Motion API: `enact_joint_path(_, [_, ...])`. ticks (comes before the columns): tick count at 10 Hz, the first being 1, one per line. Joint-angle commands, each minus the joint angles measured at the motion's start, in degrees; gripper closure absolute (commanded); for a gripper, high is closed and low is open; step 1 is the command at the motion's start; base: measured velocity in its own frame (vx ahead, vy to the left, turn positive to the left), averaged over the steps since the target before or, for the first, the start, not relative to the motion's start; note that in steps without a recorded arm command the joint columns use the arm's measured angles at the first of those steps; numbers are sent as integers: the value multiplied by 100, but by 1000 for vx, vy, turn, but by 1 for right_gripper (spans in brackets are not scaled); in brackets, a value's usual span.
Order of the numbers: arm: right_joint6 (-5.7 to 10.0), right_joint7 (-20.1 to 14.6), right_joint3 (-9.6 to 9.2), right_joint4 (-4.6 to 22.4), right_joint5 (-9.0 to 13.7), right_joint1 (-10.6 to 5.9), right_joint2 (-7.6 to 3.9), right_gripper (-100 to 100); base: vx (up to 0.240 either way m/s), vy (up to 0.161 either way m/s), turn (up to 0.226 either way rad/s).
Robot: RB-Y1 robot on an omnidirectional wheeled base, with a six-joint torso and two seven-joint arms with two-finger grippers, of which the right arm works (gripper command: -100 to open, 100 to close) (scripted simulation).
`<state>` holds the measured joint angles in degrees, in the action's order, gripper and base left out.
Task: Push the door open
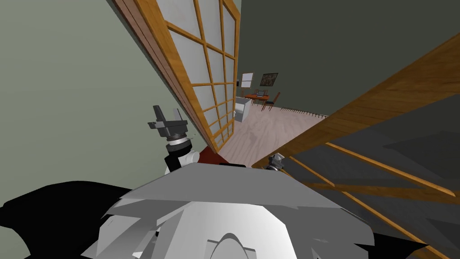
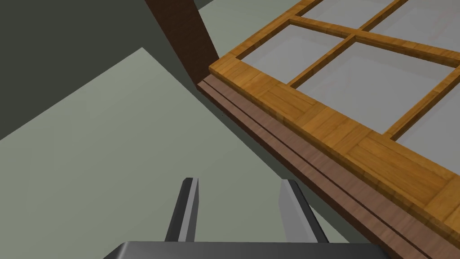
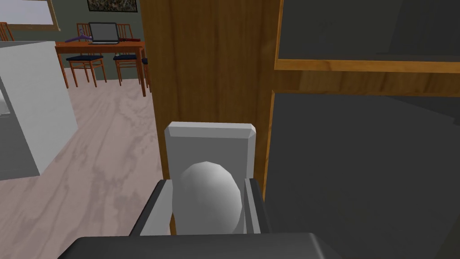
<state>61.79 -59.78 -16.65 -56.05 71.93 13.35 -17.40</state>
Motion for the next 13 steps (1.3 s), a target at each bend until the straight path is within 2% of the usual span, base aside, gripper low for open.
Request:
enact_joint_path(1, [64,80,190,10,123,36,-15,100,201,-83,-55])
enact_joint_path(5, [116,128,477,116,339,14,17,100,199,-73,-50])
enact_joint_path(8, [132,142,564,148,405,8,27,100,145,-35,-42])
enact_joint_path(9, [149,158,658,183,476,1,38,100,156,-50,-35])
enact_joint_path(12, [162,170,730,209,530,-5,46,100,143,-25,-37])
enact_joint_path(13, [124,194,686,153,509,3,60,100,71,-8,-17])
